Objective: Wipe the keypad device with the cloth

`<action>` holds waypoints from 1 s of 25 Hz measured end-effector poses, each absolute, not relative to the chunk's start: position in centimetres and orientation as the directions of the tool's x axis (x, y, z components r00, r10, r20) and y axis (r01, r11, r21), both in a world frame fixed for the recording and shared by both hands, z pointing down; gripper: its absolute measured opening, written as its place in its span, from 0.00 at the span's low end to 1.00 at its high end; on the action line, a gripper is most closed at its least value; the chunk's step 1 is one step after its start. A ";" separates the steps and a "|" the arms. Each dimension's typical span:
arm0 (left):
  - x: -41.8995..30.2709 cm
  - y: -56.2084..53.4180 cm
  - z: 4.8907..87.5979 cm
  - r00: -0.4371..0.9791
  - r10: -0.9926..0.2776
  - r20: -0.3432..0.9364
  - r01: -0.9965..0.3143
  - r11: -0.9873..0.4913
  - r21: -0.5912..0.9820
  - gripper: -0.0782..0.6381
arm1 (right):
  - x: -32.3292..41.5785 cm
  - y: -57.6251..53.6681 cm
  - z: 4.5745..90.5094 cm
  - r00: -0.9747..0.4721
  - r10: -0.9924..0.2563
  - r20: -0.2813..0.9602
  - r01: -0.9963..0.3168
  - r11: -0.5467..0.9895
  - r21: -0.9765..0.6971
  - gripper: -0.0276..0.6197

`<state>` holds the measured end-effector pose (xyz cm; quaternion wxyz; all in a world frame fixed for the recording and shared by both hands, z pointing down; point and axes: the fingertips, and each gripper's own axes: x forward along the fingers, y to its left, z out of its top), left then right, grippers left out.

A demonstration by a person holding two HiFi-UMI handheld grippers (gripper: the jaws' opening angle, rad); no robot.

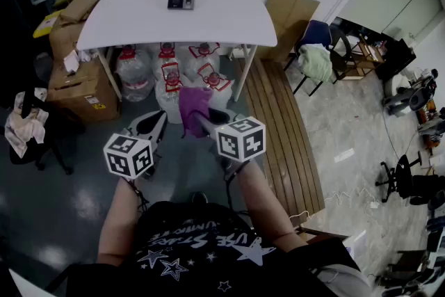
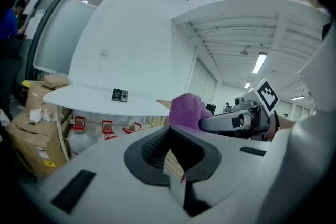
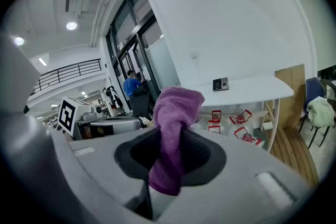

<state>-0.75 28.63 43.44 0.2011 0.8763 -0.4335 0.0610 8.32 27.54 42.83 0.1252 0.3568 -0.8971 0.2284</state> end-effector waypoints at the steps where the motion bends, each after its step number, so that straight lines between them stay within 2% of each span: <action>1: -0.5 28.7 43.4 0.617 -0.735 0.282 -0.785 -0.543 0.299 0.12 | 8.5 27.5 42.7 -0.714 -0.583 0.387 -0.697 0.642 -0.319 0.19; 18: 1.9 28.5 44.4 0.587 -0.750 0.305 -0.807 -0.513 0.292 0.12 | 11.4 27.0 43.8 -0.720 -0.569 0.398 -0.690 0.645 -0.327 0.19; 25: 2.1 28.8 44.0 0.556 -0.790 0.257 -0.823 -0.479 0.305 0.12 | 12.1 27.1 43.9 -0.748 -0.548 0.375 -0.661 0.667 -0.344 0.19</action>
